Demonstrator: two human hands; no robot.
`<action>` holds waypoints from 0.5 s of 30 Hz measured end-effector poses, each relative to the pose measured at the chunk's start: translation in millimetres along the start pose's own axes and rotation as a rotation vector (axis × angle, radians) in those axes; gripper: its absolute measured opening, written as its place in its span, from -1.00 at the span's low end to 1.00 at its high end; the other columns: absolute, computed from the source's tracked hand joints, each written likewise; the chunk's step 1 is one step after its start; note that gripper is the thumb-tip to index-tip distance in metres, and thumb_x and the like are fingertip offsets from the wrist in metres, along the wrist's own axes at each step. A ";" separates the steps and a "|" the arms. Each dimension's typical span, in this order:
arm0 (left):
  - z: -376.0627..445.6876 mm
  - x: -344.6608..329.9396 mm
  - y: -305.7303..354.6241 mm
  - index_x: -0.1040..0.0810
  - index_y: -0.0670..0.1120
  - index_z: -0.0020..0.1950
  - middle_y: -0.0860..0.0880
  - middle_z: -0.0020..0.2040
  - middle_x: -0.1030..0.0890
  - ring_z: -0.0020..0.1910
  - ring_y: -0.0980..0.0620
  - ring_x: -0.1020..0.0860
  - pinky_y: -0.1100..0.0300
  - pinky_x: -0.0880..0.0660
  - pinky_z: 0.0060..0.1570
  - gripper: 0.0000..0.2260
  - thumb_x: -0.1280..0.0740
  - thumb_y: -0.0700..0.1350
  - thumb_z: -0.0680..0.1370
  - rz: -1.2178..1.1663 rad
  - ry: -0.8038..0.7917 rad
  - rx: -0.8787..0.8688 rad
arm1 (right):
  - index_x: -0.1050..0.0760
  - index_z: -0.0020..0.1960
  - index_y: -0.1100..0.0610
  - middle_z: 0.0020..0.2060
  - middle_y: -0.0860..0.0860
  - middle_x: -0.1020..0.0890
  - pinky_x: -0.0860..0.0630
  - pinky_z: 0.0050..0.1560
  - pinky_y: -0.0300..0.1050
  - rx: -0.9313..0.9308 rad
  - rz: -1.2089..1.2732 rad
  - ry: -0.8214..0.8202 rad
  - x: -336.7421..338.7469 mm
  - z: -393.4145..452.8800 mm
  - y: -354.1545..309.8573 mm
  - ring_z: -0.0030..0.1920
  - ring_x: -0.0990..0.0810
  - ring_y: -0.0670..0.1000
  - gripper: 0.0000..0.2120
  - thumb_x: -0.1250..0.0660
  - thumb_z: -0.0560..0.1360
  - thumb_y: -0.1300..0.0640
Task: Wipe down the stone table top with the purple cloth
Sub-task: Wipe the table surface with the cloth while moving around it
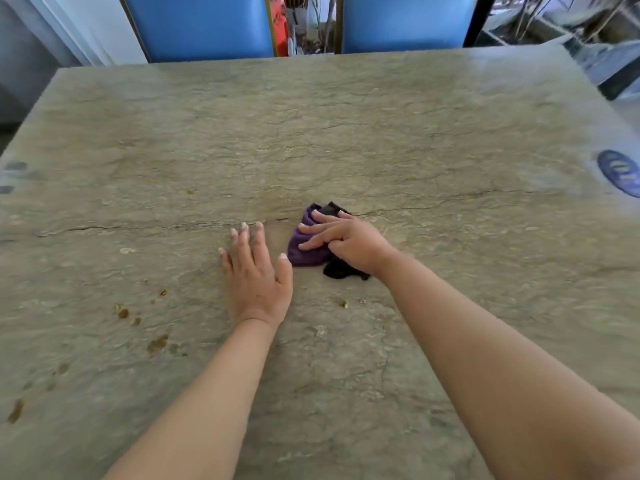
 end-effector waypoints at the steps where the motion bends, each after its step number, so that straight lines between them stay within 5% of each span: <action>1: -0.6 1.0 1.0 -0.17 -0.15 0.55 -0.22 0.53 -0.19 0.54 -0.19 -0.07 -0.16 0.07 0.50 -0.32 0.14 0.14 0.50 0.000 0.005 -0.006 | -0.62 0.15 -0.04 0.33 -0.18 -0.48 0.12 0.49 -0.20 -0.061 0.041 0.064 12.3 -14.1 13.2 0.47 -0.16 -0.23 -0.47 -0.13 0.43 0.43; 6: -5.6 5.9 1.7 -0.22 -0.10 0.53 -0.17 0.54 -0.21 0.55 -0.17 -0.05 -0.09 0.09 0.52 -0.29 0.17 0.17 0.46 -0.160 -0.015 -0.062 | -0.56 0.22 -0.08 0.39 -0.19 -0.41 0.17 0.48 -0.19 -0.261 0.018 0.276 18.4 -68.9 24.1 0.49 -0.10 -0.21 -0.44 -0.11 0.43 0.41; 11: -38.7 9.3 3.8 -0.36 -0.11 0.45 -0.10 0.52 -0.27 0.54 -0.06 -0.11 0.00 0.10 0.52 -0.44 0.04 0.06 0.52 -0.373 -0.141 -0.119 | -0.62 0.15 -0.06 0.32 -0.19 -0.48 0.12 0.48 -0.20 -0.181 0.073 0.177 -54.8 -105.0 -31.7 0.45 -0.17 -0.26 -0.48 -0.14 0.40 0.40; 15: -74.5 21.0 -7.8 -0.41 -0.14 0.41 -0.09 0.48 -0.35 0.51 -0.06 -0.21 -0.02 -0.04 0.51 -0.45 0.03 0.10 0.55 -0.285 -0.153 -0.305 | -0.71 -0.07 0.05 0.12 -0.15 -0.64 -0.03 0.50 -0.19 -0.225 0.264 0.162 -79.1 -156.9 -38.6 0.30 -0.37 -0.35 -0.52 -0.16 0.32 0.47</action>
Point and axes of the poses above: each hand's wrist, its own z-axis towards the middle knuckle, its own x-axis out of the back of the hand, y = z × x, the point moved 7 cm from there along z, towards the middle knuckle
